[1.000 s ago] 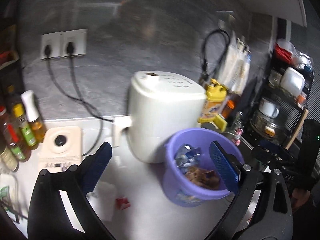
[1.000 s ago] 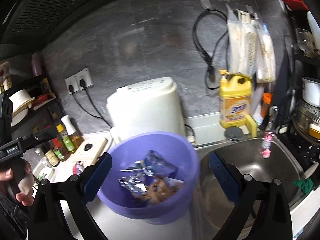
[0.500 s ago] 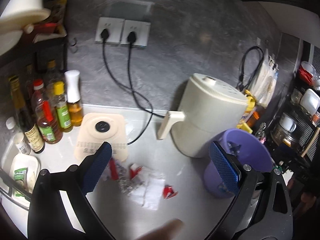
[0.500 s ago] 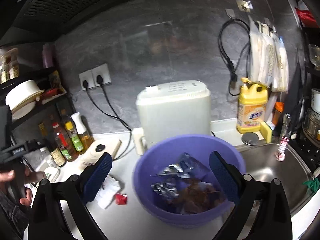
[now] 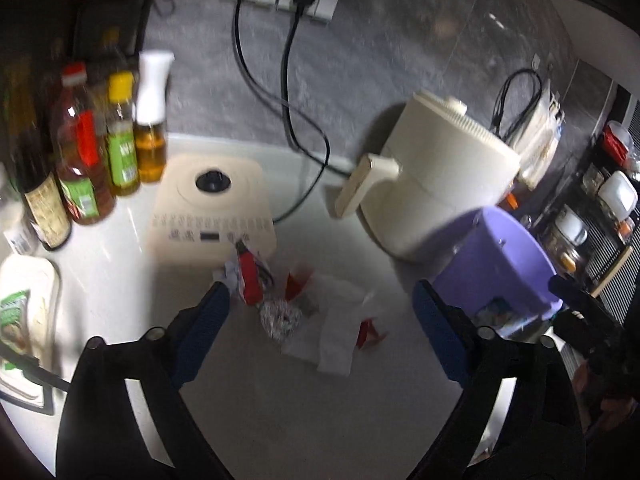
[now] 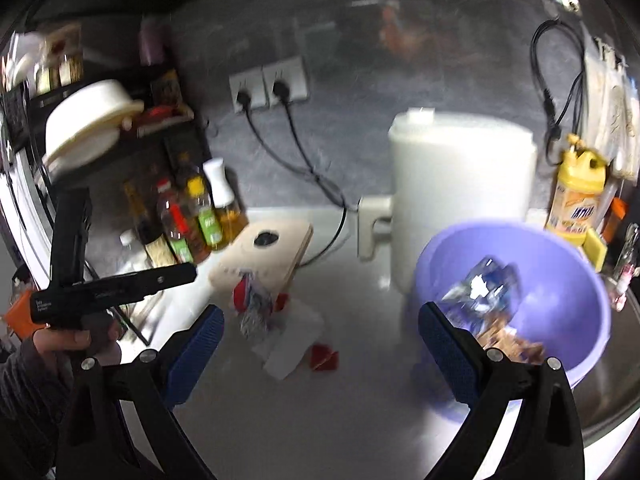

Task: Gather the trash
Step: 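Withdraw both open tools from the bucket back toward the counter, then grasp the crumpled foil ball with the left tool while the right tool grasps a white tissue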

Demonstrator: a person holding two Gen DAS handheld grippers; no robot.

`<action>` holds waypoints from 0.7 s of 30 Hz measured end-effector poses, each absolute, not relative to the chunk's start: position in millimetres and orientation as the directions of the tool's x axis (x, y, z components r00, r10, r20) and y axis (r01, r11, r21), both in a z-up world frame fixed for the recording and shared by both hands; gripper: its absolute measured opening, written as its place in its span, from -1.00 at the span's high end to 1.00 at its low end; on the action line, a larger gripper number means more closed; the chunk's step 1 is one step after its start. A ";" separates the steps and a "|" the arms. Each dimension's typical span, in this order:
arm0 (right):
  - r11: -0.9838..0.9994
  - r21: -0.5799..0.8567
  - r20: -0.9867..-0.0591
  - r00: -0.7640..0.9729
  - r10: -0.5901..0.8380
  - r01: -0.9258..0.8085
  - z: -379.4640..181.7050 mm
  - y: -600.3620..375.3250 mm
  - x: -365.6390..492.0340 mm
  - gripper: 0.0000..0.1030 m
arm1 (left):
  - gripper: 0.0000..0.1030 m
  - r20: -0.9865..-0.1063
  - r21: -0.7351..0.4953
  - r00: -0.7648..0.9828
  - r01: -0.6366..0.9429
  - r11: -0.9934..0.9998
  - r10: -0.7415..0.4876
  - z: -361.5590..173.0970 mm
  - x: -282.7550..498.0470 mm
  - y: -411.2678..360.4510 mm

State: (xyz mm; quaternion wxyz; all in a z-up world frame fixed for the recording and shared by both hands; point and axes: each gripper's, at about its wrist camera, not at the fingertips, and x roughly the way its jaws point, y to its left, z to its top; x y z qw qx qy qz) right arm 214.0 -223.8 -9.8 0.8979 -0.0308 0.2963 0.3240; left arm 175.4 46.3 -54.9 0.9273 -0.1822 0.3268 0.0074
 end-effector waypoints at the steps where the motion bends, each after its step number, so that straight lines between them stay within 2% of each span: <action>1: 0.792 0.128 -0.568 0.610 0.552 -0.597 -15.8 -217.4 213.6 -0.85 | -0.67 -0.613 -0.337 0.781 -0.127 0.933 -0.116 -59.7 177.0 47.8; 6: 0.804 0.126 -0.624 0.584 0.520 -0.581 -42.2 -197.5 214.9 -0.83 | -0.56 -0.634 -0.354 0.758 -0.110 0.929 -0.152 -84.1 184.9 56.7; 10: 0.820 0.128 -0.673 0.559 0.485 -0.558 -61.8 -184.7 220.1 -0.64 | -0.49 -0.636 -0.400 0.747 -0.104 0.911 -0.194 -103.6 192.4 66.5; 17: 0.833 0.130 -0.706 0.539 0.459 -0.538 -83.2 -164.6 229.3 -0.49 | -0.45 -0.655 -0.426 0.715 -0.080 0.901 -0.246 -133.9 214.3 71.4; 21: 0.838 0.135 -0.740 0.509 0.440 -0.528 -98.6 -156.6 235.6 -0.26 | -0.45 -0.663 -0.440 0.702 -0.083 0.894 -0.261 -151.4 226.3 74.3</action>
